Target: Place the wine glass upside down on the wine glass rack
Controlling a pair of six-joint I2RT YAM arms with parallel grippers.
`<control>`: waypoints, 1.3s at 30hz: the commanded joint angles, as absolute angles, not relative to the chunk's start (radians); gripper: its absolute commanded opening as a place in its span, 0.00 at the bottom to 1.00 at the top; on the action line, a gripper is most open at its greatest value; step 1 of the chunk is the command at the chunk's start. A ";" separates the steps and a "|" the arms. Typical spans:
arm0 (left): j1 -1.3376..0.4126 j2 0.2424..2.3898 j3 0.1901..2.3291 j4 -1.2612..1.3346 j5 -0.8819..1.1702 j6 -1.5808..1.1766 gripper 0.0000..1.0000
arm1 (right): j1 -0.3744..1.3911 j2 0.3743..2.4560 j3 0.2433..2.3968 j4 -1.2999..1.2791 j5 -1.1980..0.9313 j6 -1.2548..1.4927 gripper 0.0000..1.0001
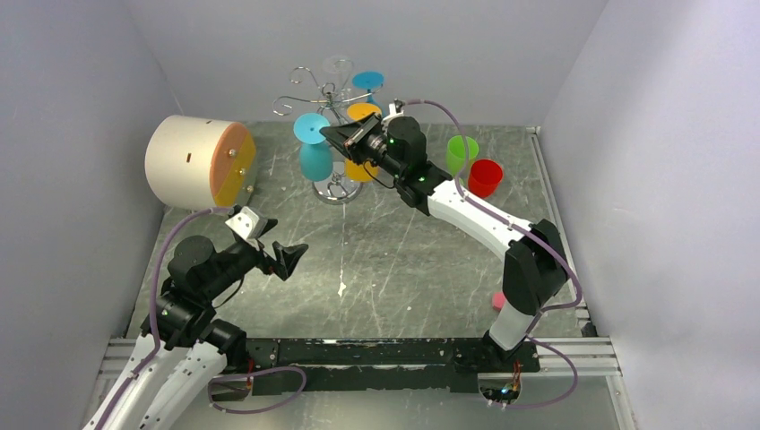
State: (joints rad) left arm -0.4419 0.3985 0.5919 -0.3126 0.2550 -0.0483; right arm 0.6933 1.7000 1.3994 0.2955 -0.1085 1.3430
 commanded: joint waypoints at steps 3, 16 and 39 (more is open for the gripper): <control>-0.439 0.394 0.613 -0.313 0.256 -0.041 0.99 | 0.689 1.643 1.376 0.326 -0.073 1.339 0.00; -0.439 0.397 0.614 -0.313 0.255 -0.041 0.99 | 0.684 1.624 1.361 0.305 -0.051 1.338 0.07; -0.439 0.391 0.614 -0.315 0.239 -0.043 0.99 | 0.680 1.525 1.264 0.292 -0.038 1.283 0.33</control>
